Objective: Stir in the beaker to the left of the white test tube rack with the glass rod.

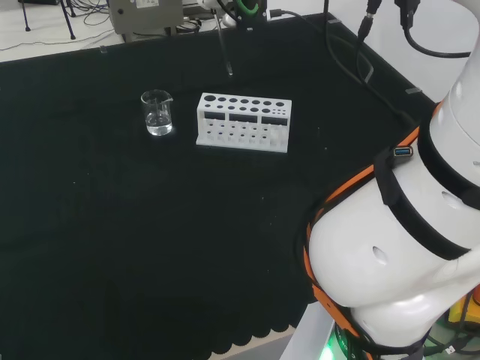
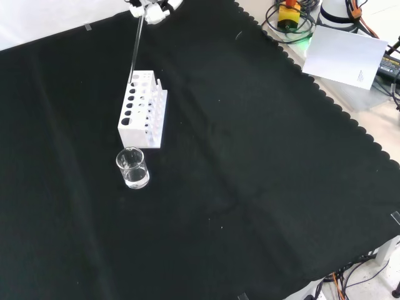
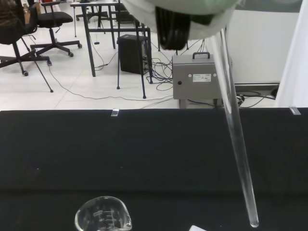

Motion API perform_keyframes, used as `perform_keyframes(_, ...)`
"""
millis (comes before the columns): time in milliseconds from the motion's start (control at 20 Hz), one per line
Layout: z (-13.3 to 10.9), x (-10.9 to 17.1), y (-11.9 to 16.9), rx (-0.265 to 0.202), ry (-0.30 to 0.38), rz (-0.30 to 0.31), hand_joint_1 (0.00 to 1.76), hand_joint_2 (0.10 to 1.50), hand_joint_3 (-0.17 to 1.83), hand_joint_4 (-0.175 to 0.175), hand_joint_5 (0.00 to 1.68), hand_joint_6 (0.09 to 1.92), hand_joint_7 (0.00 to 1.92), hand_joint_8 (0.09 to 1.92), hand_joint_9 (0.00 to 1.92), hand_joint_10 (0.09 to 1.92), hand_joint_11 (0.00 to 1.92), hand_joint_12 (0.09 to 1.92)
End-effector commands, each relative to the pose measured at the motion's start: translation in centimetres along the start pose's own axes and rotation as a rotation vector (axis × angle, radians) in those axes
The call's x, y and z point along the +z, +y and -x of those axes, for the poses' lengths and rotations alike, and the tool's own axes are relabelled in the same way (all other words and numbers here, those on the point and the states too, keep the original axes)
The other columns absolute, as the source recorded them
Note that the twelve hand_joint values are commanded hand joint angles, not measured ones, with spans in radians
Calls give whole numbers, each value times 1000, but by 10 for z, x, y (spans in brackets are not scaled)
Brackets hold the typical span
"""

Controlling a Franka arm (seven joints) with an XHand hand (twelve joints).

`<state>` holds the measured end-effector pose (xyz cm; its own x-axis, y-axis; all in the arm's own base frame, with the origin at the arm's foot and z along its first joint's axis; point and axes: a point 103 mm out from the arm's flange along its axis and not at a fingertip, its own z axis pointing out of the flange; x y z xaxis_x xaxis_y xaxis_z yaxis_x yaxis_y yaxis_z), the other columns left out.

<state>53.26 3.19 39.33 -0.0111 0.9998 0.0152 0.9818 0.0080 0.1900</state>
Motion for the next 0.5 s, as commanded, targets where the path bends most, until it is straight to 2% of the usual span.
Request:
perform_keyframes(50, -19, -6, 2, -39, -2, 6, 1301, 799, 518, -175, 1078, 668, 1180, 1068, 1624, 915, 1552, 848)
perform_keyframes(300, -32, -8, 11, -77, 21, 11, 1302, 796, 522, -175, 1081, 665, 1181, 1067, 1624, 913, 1552, 850)
perform_keyframes(500, -45, -7, 28, -138, 43, 15, 1302, 793, 525, -175, 1083, 663, 1183, 1065, 1625, 912, 1551, 851)
